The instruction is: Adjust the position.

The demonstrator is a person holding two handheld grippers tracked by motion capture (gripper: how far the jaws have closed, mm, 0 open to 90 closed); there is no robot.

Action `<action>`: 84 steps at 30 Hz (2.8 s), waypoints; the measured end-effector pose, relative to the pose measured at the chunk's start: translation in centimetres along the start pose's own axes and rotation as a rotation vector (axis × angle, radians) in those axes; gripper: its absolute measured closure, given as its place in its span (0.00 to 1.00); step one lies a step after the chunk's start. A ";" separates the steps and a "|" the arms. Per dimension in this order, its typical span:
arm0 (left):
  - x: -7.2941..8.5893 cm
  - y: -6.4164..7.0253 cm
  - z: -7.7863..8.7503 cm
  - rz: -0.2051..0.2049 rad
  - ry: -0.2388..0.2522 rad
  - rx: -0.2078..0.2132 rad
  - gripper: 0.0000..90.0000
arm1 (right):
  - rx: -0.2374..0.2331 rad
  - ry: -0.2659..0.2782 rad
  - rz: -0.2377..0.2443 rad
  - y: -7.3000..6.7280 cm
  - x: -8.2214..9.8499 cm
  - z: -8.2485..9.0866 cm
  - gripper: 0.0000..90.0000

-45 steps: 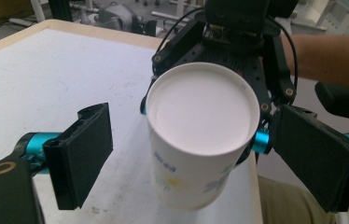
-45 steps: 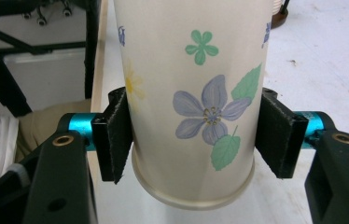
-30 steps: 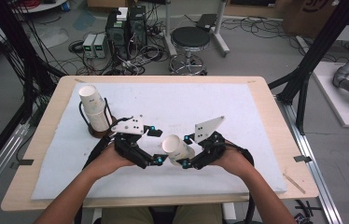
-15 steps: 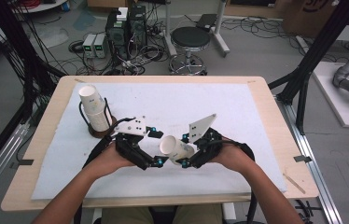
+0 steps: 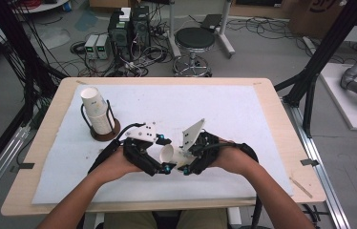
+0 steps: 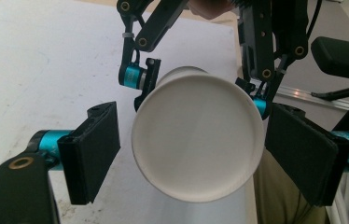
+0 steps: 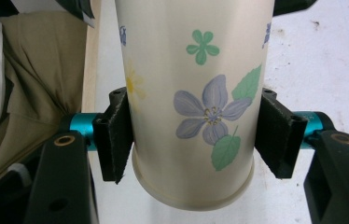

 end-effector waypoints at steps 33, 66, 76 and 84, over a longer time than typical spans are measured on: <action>0.5 -0.2 0.8 -0.023 0.084 0.006 0.41 | 0.007 0.269 -0.114 0.1 0.1 1.5 0.23; 1.1 -0.1 1.7 0.002 0.260 -0.017 0.41 | 0.065 0.606 -0.245 -0.7 3.6 0.9 0.21; 0.8 0.3 1.9 -0.006 0.278 0.004 0.41 | 0.039 0.624 -0.235 -0.8 3.3 0.8 0.21; 0.5 1.0 1.9 -0.017 0.290 0.039 0.41 | 0.010 0.634 -0.215 -1.2 2.8 0.6 0.21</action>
Point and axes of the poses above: each handheld gripper's, and its own axes: z roughly backward along the jaws, x roughly out of its underside, y roughly to its right, the point moved 9 cm from there along -z, roughly forward along the jaws, and after that the axes turned 1 degree about -x, right-handed, at the moved point
